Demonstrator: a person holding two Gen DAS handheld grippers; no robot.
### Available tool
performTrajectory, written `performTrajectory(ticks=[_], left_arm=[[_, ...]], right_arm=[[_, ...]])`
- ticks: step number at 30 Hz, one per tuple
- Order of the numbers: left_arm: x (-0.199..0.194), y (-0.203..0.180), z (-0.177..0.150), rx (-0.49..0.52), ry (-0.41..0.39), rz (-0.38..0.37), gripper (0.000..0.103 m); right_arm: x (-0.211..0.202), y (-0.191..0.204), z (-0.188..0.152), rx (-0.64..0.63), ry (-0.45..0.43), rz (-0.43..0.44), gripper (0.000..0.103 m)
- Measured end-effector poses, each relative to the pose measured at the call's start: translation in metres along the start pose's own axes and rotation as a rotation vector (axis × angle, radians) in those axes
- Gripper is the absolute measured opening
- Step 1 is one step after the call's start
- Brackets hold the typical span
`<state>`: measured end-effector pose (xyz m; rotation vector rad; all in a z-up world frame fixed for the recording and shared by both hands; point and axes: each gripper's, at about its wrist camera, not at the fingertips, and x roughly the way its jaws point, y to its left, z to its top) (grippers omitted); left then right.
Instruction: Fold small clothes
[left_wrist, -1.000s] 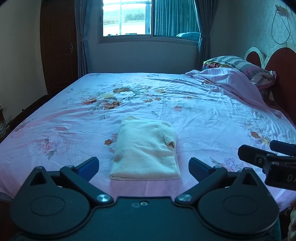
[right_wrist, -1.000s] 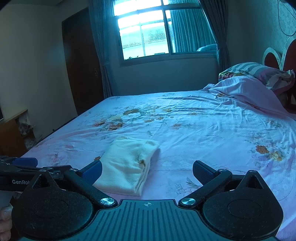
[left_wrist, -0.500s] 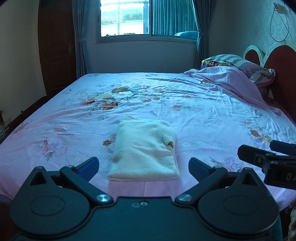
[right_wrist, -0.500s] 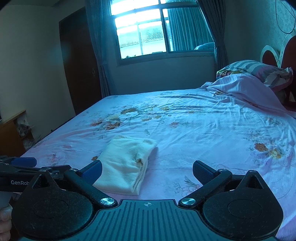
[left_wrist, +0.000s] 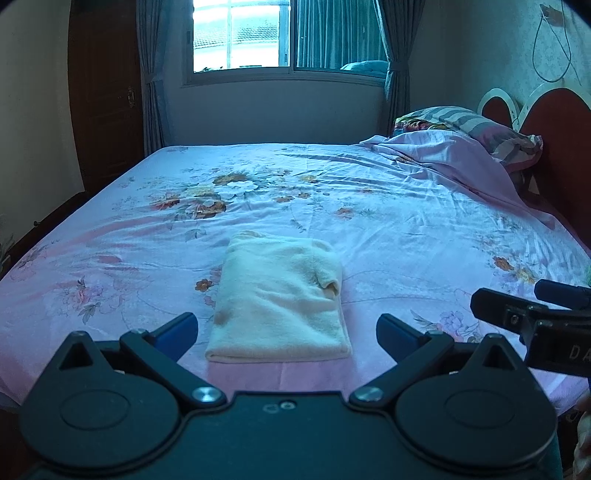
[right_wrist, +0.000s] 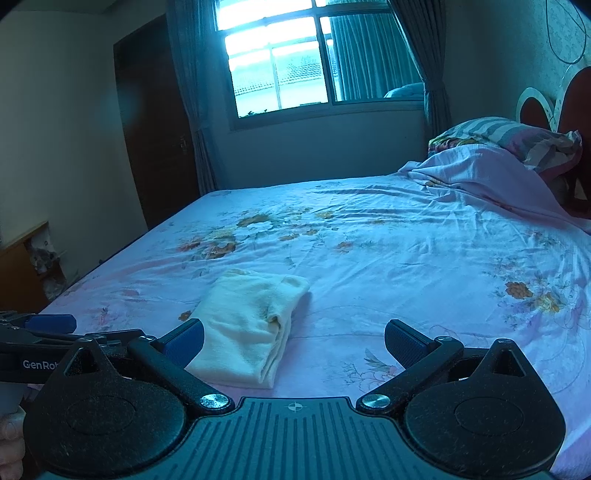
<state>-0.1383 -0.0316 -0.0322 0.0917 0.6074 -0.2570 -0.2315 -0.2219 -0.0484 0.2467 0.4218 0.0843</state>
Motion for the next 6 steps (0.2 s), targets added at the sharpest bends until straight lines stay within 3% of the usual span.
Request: performTrajectory(ticks=[3, 6], left_arm=[[0.0023, -0.0003, -0.0002, 0.004, -0.012, -0.023, 0.095], [0.0107, -0.0030, 0.0021, 0.021, -0.008, -0.011, 0.099]], right_arm=[[0.0025, -0.0038, -0.0017, 0.004, 0.002, -0.006, 0.103], [0.0083, -0.0084, -0.0041, 0.015, 0.015, -0.014, 0.103]])
